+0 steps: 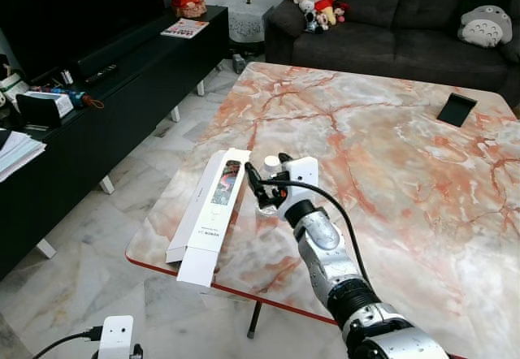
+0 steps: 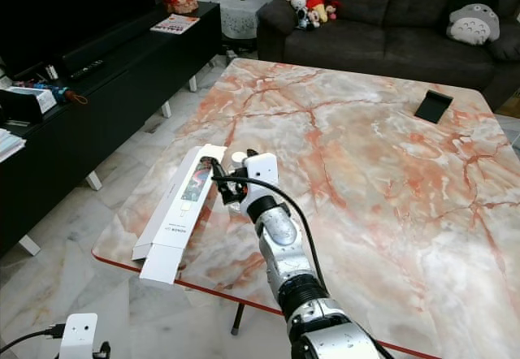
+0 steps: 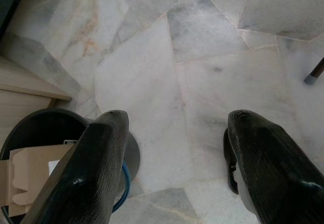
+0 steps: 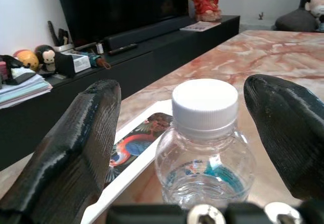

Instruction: Picking trash to rubbish bin

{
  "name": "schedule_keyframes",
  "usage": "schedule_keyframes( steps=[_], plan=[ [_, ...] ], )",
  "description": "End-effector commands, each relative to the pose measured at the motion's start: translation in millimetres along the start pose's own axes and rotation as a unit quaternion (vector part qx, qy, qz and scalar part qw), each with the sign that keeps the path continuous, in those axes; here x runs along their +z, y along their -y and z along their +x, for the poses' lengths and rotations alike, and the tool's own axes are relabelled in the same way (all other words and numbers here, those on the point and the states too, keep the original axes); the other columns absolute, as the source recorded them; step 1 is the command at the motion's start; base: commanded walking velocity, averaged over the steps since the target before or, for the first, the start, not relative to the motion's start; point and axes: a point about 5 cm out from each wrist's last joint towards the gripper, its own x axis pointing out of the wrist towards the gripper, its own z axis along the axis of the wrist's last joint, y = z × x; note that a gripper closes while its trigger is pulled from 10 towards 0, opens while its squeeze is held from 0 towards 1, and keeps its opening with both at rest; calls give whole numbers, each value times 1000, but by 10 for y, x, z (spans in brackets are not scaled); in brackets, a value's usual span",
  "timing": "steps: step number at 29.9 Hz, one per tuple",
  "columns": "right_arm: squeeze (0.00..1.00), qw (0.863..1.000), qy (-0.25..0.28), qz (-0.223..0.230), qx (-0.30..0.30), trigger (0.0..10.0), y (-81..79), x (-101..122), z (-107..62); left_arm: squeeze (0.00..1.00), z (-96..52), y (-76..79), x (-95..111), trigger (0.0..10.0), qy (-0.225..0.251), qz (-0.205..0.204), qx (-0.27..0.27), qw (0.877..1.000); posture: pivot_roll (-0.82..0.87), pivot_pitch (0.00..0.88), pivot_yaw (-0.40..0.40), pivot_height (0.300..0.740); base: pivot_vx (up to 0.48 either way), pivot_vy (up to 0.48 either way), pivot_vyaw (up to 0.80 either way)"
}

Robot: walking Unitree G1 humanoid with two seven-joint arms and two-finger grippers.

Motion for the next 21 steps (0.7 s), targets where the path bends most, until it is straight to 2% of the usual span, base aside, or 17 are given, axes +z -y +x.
schedule_keyframes(
  steps=[1,2,5,6,7,8,21],
  plan=[
    [0,1000,24,9,12,10000,-133,135,118,0,-11,-23,-57,10000,-13,-3,0,1000,14,0,-24,740,0,0,0],
    [0,1000,25,8,13,4745,-135,139,122,0,-11,-24,-58,10000,-13,-3,1,1000,14,0,-24,740,0,0,0],
    [0,1000,25,7,13,4745,-136,143,125,0,-11,-24,-58,10000,-13,-3,1,1000,14,0,-24,740,0,0,0],
    [0,1000,25,7,13,431,-135,146,128,0,-11,-22,-57,10000,-13,-3,1,1000,14,0,-24,740,0,0,0],
    [0,1000,25,7,13,431,-135,146,128,0,-11,-22,-57,10000,-13,-3,1,1000,14,0,-24,740,0,0,0],
    [0,1000,25,7,13,0,-134,147,129,0,-11,-21,-56,10000,-13,-3,1,1000,14,0,-24,740,0,0,0],
    [0,1000,22,8,13,0,-126,126,123,0,-15,-18,-74,10000,-17,-3,-2,1000,12,0,-23,740,0,0,0]
  ],
)
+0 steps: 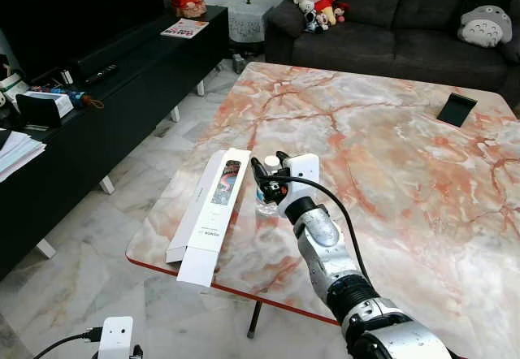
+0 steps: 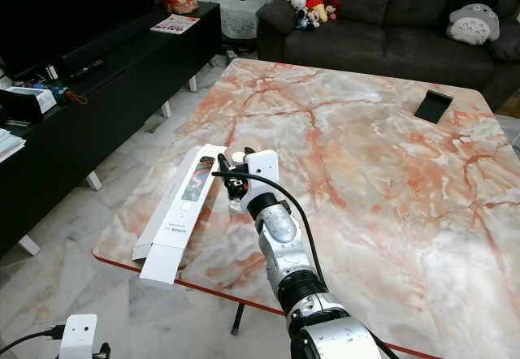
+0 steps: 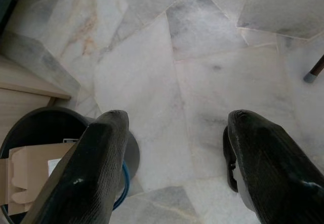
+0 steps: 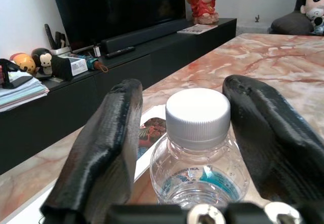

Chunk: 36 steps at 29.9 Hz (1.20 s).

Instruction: Picking trash to rubbish bin

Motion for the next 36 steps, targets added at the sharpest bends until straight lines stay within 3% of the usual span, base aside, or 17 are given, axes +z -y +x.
schedule_keyframes(
  steps=[1,21,22,23,24,36],
  plan=[
    [0,1000,17,10,14,0,-131,103,104,0,-9,-18,-54,10000,-15,-3,0,1000,12,0,-23,740,0,0,0],
    [0,1000,18,10,2,0,-72,62,55,0,2,-2,-9,10000,-5,11,-6,1000,13,0,-12,740,0,0,0],
    [0,999,35,18,-9,6235,-37,117,64,0,3,-1,-4,10000,-5,13,-5,1000,11,0,-9,740,0,0,0],
    [0,999,40,20,-12,6235,-27,135,67,0,3,-1,-3,10000,-5,13,-5,1000,11,0,-9,740,0,0,0],
    [0,998,48,22,-13,10000,-16,162,70,0,4,-2,-2,10000,-4,15,-4,1000,10,0,-9,740,0,0,0],
    [0,996,80,18,-31,10000,116,304,83,0,18,-2,46,10000,2,20,-3,1000,7,0,-3,740,-42,0,0]
  ],
)
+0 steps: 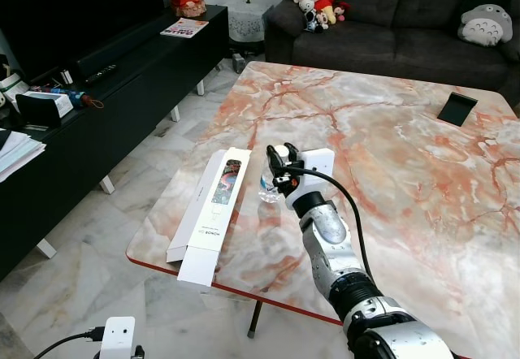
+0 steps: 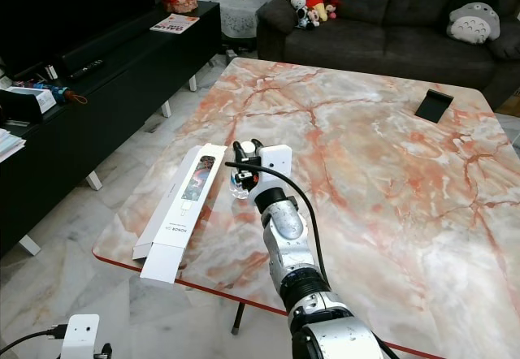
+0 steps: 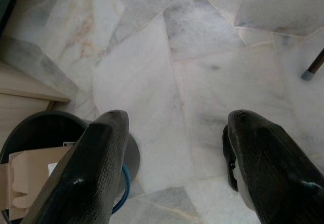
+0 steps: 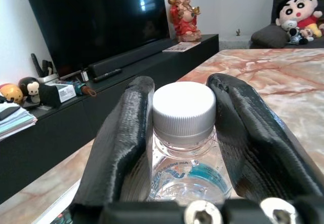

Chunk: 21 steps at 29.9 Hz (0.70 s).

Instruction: Picking trash to rubbish bin

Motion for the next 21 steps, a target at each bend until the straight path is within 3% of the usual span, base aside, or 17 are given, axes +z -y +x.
schedule_keyframes(
  steps=[1,21],
  plan=[
    [0,999,34,-2,3,10000,-24,167,97,0,9,-24,15,10000,-2,11,5,1000,7,0,-3,740,-255,0,0],
    [0,996,82,4,-23,10000,68,368,147,0,10,-58,12,10000,-3,5,9,1000,0,0,4,740,-272,0,0]
  ],
)
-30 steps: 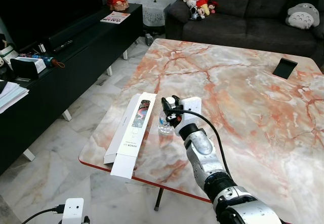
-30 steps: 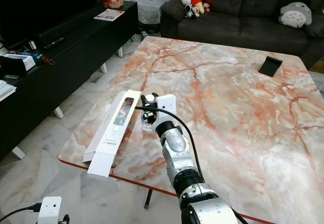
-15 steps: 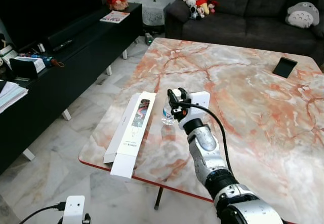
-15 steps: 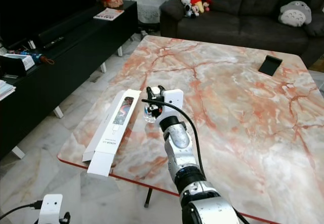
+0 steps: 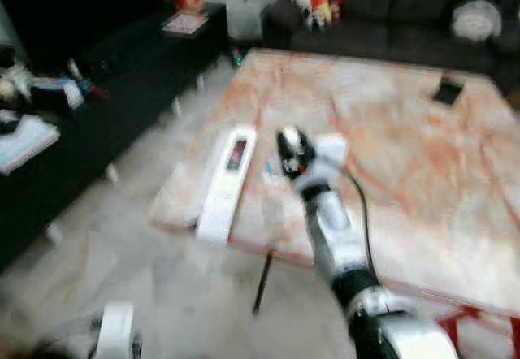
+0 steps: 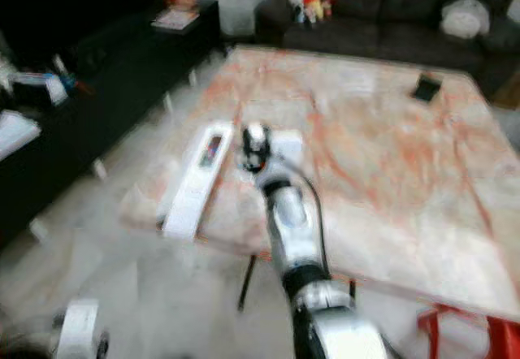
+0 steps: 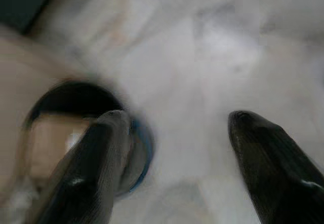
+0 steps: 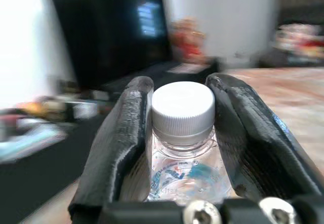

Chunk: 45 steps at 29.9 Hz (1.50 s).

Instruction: Picking trash to rubbish bin

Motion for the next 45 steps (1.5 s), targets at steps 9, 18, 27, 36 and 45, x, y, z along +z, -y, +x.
schedule_keyframes(
  steps=[9,18,27,36,45],
  plan=[
    [0,1000,13,-3,-12,10000,56,38,-17,0,-68,5,-230,10000,-43,4,-1,999,-4,0,2,740,-263,0,0],
    [0,999,3,-14,-30,10000,183,-9,-103,0,-70,11,-233,10000,-43,1,-1,999,-6,0,0,740,-260,0,0],
    [0,997,-23,-22,-66,10000,385,-123,-267,0,-73,46,-226,10000,-37,0,-3,999,-16,0,1,740,-251,0,0],
    [0,986,-124,-28,-111,10000,644,-505,-676,0,-80,52,-243,10000,-40,1,-2,999,-25,0,-5,740,-27,0,0],
    [0,922,-342,13,-183,10000,807,-1161,-1565,0,-88,75,-261,10000,-44,-5,-4,999,-24,0,-10,740,0,0,0]
  ],
)
